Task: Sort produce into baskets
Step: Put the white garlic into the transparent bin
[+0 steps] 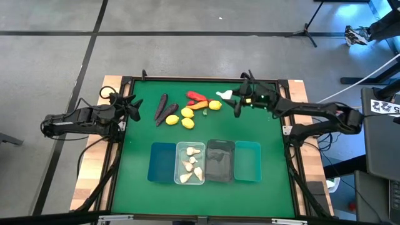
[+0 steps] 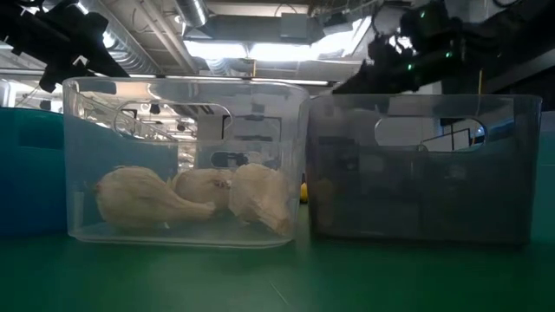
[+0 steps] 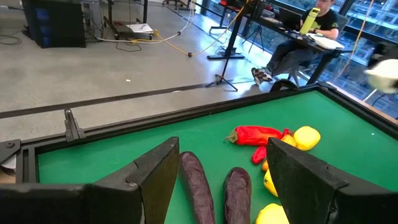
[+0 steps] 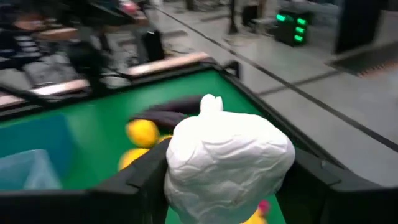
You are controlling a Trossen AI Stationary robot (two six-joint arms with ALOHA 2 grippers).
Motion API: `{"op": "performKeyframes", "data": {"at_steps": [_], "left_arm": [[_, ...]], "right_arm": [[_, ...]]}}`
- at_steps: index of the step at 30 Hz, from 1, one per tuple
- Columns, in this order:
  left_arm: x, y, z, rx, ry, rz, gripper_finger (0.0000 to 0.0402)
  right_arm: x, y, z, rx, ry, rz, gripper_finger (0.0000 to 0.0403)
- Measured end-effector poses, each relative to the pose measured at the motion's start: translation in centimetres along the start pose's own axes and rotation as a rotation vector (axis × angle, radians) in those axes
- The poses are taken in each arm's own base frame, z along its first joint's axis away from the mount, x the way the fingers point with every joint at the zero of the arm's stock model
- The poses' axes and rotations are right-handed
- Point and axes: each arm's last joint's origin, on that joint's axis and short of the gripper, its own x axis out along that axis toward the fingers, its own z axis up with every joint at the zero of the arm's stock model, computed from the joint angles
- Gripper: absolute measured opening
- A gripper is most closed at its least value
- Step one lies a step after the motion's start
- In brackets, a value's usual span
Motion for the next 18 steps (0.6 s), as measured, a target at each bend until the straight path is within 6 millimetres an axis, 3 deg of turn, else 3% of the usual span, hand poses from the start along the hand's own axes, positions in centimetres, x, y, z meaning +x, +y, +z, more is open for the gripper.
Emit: {"op": "performKeyframes", "data": {"at_steps": [10,18], "left_arm": [[0.0,0.0,0.0,0.000,0.000,0.000,0.0237],[0.0,0.0,0.0,-0.001,0.000,0.000,0.0237]], "right_arm": [[0.1,7.8,0.6,-0.068,-0.112,0.294,0.0227],[-0.9,12.7,0.4,-0.111,-0.185,0.383,0.0227]]}}
